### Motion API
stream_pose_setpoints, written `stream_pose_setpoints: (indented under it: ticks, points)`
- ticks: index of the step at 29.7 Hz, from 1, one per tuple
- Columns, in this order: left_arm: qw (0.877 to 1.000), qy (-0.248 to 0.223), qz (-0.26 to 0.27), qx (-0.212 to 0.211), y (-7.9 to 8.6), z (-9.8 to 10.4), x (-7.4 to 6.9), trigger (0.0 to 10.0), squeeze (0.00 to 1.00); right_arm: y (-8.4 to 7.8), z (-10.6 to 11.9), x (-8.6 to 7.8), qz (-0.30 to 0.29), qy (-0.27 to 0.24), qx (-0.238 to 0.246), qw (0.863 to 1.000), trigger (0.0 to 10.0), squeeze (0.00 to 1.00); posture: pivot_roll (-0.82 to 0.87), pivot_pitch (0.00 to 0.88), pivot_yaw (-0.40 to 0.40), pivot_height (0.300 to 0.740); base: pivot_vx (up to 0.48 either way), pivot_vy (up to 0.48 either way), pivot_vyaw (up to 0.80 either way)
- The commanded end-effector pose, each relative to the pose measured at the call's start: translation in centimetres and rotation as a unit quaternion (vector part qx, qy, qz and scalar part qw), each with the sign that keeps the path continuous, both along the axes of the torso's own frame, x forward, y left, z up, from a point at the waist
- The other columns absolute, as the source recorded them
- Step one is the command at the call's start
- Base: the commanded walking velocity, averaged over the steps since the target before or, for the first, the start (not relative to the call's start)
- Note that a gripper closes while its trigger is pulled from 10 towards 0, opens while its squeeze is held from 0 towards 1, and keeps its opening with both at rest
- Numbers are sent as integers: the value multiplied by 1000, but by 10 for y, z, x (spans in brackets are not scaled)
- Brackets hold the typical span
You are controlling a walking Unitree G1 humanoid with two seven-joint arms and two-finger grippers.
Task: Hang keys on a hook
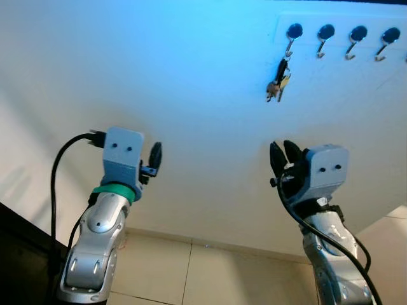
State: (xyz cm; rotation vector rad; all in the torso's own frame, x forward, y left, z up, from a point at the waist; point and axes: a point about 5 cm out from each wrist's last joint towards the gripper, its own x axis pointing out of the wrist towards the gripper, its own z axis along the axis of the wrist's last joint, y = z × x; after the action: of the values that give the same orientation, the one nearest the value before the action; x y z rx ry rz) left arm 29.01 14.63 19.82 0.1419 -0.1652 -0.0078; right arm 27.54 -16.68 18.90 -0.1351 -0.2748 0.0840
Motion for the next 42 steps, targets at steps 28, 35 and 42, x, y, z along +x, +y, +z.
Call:
stream_pose_setpoints:
  ticks: [28,35,42]
  points:
    - [999,6,47,3,10,-5,-2,10000,0,7,-6,13,7,0,1,1000,10000,0,-140,63,93,740,-404,0,0]
    - [999,5,46,4,11,-5,-2,10000,0,8,-7,14,8,1,3,1000,10000,0,-139,60,93,740,-442,0,0]
    - [999,6,46,4,11,-5,-2,10000,0,8,-7,15,9,1,3,1000,10000,0,-139,62,93,740,-442,0,0]
